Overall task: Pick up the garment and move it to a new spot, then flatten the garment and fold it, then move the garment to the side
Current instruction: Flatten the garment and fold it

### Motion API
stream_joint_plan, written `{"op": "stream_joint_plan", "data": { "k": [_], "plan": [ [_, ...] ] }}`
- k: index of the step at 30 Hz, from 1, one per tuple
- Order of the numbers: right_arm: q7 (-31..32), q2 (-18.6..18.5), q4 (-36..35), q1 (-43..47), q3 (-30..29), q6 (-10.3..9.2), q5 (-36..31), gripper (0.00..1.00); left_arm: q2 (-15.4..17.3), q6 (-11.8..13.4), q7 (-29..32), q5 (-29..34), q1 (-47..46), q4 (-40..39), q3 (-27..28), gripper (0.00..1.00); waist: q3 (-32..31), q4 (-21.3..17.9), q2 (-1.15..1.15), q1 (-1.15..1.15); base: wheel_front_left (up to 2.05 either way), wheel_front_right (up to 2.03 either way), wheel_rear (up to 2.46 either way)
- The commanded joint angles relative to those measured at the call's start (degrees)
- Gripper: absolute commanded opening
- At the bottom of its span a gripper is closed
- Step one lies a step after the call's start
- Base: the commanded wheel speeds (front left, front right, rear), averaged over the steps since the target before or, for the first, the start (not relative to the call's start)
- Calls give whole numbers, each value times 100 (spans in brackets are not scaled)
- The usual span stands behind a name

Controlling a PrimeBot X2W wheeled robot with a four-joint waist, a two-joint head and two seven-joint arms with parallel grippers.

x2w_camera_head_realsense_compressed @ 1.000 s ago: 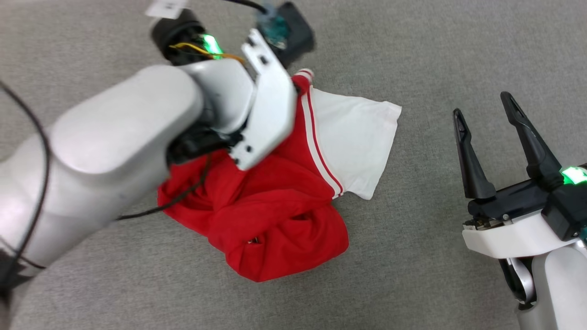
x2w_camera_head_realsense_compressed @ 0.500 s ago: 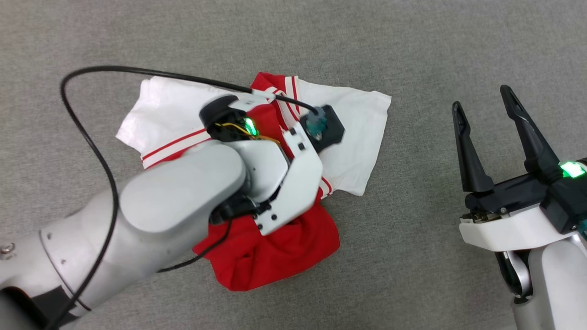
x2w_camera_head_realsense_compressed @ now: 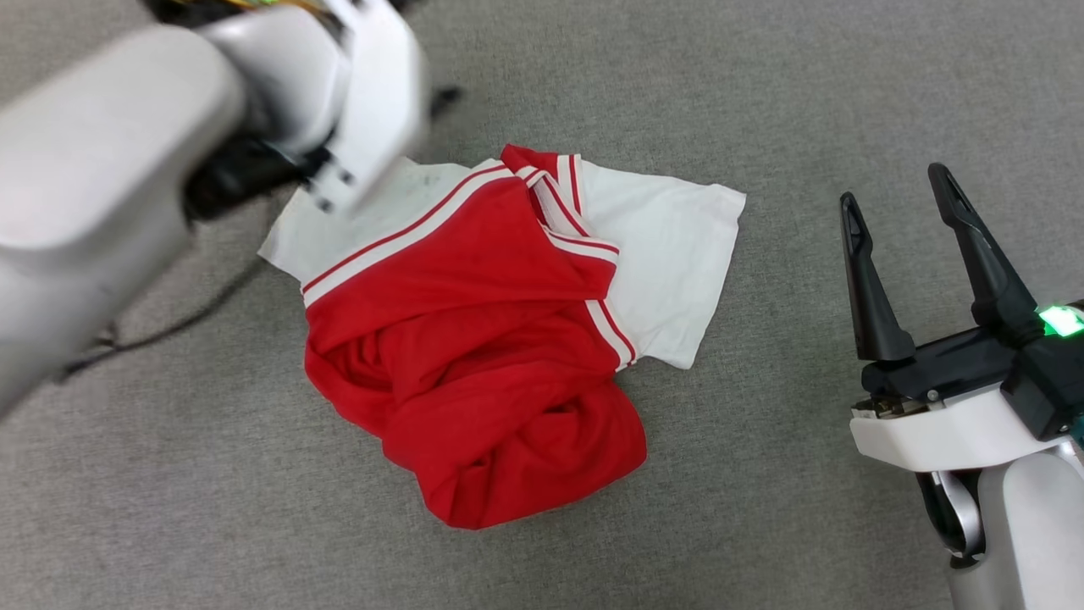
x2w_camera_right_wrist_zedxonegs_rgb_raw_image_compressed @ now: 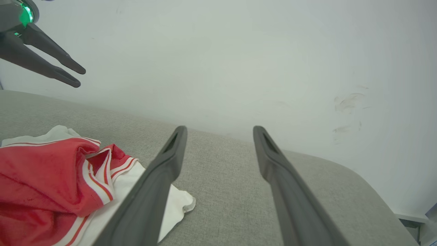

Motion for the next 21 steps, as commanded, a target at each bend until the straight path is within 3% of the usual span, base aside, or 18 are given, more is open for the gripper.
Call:
{"op": "stream_joint_plan", "data": {
  "k": [1,10,21],
  "plan": [
    [-11,-2,-53,-35,29,-6,25,100,116,0,146,-60,-150,222,-6,100,83,-26,0,0,0,0,0],
    [-11,7,-173,-144,46,-6,-19,100,253,0,1116,-293,-154,1108,-31,100,466,-193,0,0,0,0,0],
    [-11,65,-194,-237,31,-6,-43,100,249,-1,2044,-105,677,1417,-125,100,747,-342,0,0,0,0,0]
  ]
}}
